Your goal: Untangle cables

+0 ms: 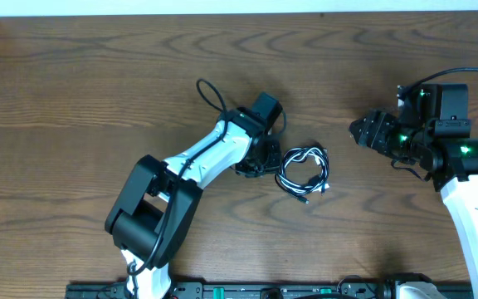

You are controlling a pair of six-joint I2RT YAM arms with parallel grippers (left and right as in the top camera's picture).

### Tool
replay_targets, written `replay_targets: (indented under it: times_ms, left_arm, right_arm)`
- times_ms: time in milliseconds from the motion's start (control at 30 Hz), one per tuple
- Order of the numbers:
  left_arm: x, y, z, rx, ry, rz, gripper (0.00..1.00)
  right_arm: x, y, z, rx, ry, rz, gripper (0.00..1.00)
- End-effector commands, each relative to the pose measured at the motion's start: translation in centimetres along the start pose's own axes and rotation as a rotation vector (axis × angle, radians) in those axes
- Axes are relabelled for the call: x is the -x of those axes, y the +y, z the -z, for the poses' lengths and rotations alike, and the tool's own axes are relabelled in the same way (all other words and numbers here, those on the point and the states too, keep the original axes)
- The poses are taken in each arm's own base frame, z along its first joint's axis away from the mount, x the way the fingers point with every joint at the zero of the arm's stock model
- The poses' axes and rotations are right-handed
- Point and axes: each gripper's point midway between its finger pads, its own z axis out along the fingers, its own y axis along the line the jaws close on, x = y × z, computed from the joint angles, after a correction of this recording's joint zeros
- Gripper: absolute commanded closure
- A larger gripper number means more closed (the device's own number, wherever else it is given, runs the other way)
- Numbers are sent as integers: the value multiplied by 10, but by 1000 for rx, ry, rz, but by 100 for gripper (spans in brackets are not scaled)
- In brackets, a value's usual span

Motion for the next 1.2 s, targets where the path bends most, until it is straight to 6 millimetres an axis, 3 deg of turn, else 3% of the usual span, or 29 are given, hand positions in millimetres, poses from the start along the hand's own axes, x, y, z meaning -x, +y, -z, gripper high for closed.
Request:
replay_targets:
  times_ms: [0,400,600,733,967,1167]
  left_arm:
    - [-1,5,-12,6,-3,87,66]
    - [0,-5,-14,-23,-22,62,67]
    - [-3,-33,-17,-103,-34,-63,69]
    - [-1,-39,-17,-119,-50,-102,69]
    - [-1,-31,-20,-81,-61,-109,69]
    - [-3,-7,-30,-1,-79,-23,81]
  right_arm:
    - [4,1,4,2,-13,12,30]
    - [3,1,4,-1,-8,18,30]
    - [3,0,4,-4,-9,17,30]
    - [3,0,4,-4,-8,17,30]
    - [3,0,4,-4,-8,17,30]
    - [2,1,4,-3,-7,18,30]
